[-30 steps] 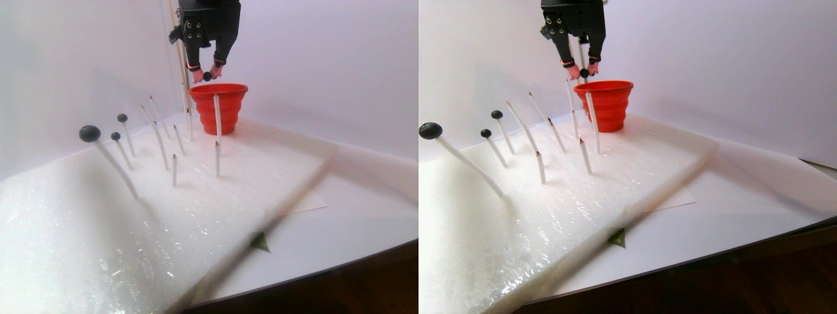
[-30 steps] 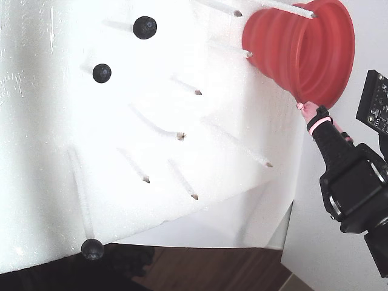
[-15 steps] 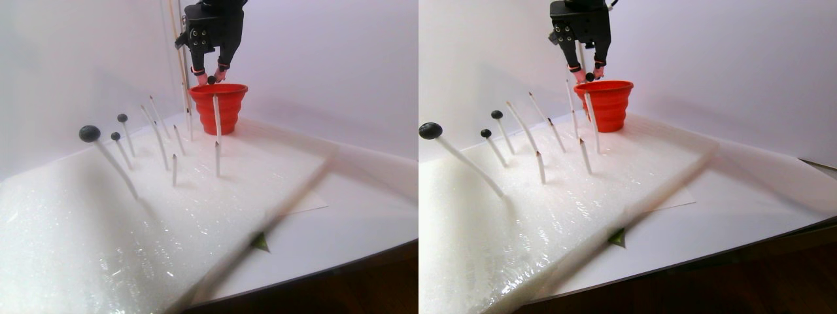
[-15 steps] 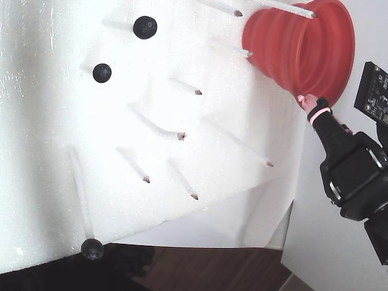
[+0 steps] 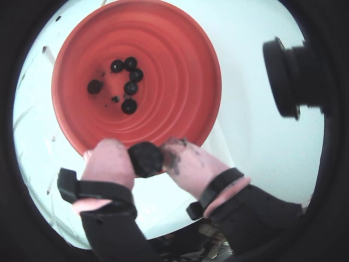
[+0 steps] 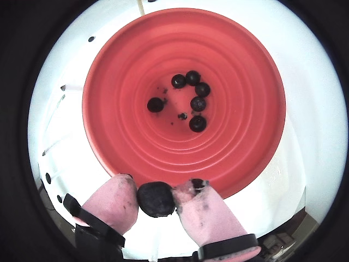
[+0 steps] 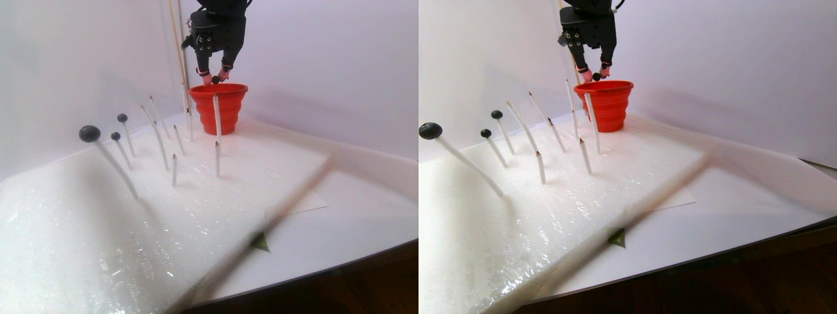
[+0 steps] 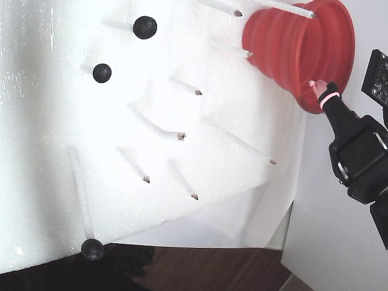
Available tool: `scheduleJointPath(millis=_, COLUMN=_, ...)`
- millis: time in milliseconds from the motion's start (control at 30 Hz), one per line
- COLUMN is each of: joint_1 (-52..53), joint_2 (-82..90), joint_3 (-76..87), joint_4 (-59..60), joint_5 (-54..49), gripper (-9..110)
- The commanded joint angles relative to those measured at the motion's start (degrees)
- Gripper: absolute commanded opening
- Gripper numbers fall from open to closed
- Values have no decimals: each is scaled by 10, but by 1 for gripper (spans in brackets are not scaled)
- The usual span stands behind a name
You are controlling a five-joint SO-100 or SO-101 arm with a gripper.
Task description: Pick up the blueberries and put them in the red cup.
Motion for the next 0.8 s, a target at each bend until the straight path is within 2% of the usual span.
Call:
scheduleJointPath(millis=0, joint_1=6, joint_2=16, joint_3=-62, joint_4=-12, joint_5=-4, gripper=13)
scheduleJointPath(millis=267, joint_1=5, joint_2=17, joint_3=-71, joint_4=-14, joint_5=6, gripper=17)
scheduleJointPath(millis=767, joint_1=-19, joint_2=98, joint_3=-10, joint_4=18, joint_5=12, gripper=16)
